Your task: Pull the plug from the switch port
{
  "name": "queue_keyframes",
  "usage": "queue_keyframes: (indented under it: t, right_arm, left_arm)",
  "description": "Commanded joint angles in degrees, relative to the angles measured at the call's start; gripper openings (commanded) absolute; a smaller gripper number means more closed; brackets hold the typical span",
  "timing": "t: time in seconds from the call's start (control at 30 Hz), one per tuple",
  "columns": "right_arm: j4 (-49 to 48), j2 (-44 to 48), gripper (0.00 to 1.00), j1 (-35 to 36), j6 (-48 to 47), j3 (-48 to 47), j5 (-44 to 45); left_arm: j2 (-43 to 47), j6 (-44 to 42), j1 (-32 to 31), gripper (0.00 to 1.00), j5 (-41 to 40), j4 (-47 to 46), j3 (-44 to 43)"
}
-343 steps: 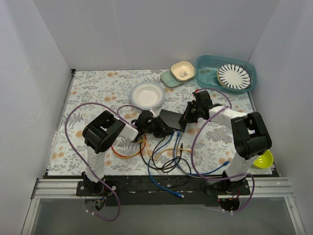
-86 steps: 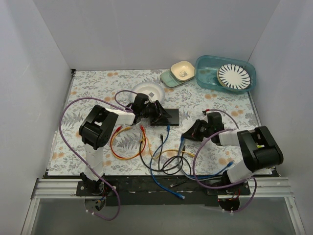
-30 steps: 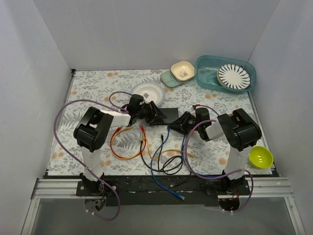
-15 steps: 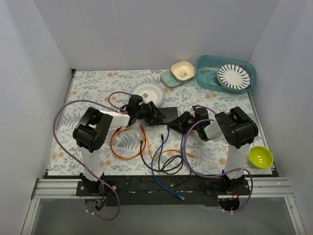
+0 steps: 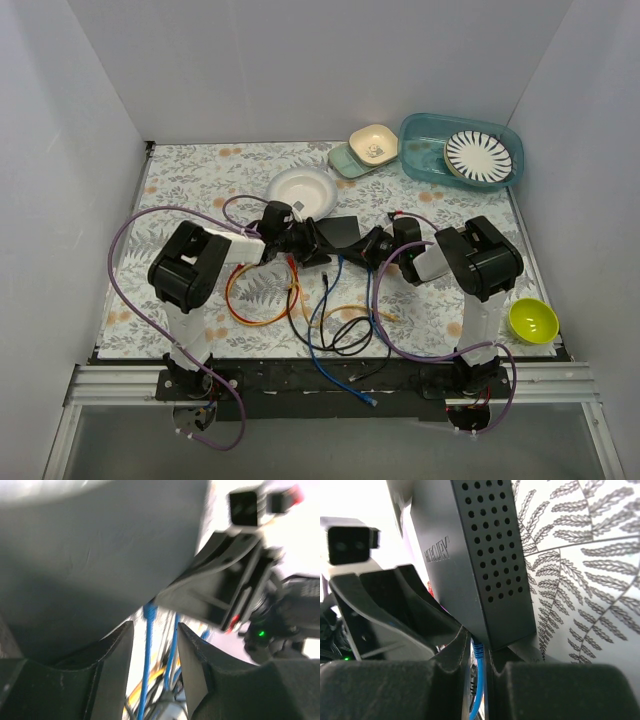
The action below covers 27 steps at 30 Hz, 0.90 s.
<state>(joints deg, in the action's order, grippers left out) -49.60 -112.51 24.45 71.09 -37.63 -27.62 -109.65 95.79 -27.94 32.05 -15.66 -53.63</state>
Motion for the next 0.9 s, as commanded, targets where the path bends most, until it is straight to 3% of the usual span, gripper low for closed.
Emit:
queue_keyframes:
  t: [0.0,0.4,0.5,0.6,0.63,0.73,0.87]
  right_arm:
    - [4.07,-0.87,0.01,0.95,-5.85,-0.78,-4.62]
    - [15.85,5.45,0.01,1.04,-17.04,6.68,-9.21]
    - [19.42,13.95,0.01,0.51,-19.22,8.36,-4.48]
    - [36.11,25.04,0.01,0.51,-27.56,2.07,9.12]
    - [46.51,28.19,0.01,0.43,-29.76,-0.23,15.51]
    - [60.97,30.41,0.01,0.43,-37.67,-6.55,25.22]
    - [65.42,32.35,0.01,0.43,-41.47,-6.32,29.46]
  left_arm:
    - [-0.74,-1.31,0.17,0.41,-2.08,4.5,1.33]
    - [-3.56,0.19,0.26,0.4,-4.54,4.85,-0.34]
    - [-1.98,0.63,0.26,0.41,-5.07,4.06,-0.08]
    - [1.18,-0.42,0.35,0.41,-6.12,4.67,0.19]
    - [3.02,-0.77,0.43,0.41,-6.3,5.46,0.19]
    - [5.22,-2.01,0.43,0.41,-6.83,7.13,0.01]
    - [10.22,-2.54,0.43,0.42,-7.79,7.84,1.24]
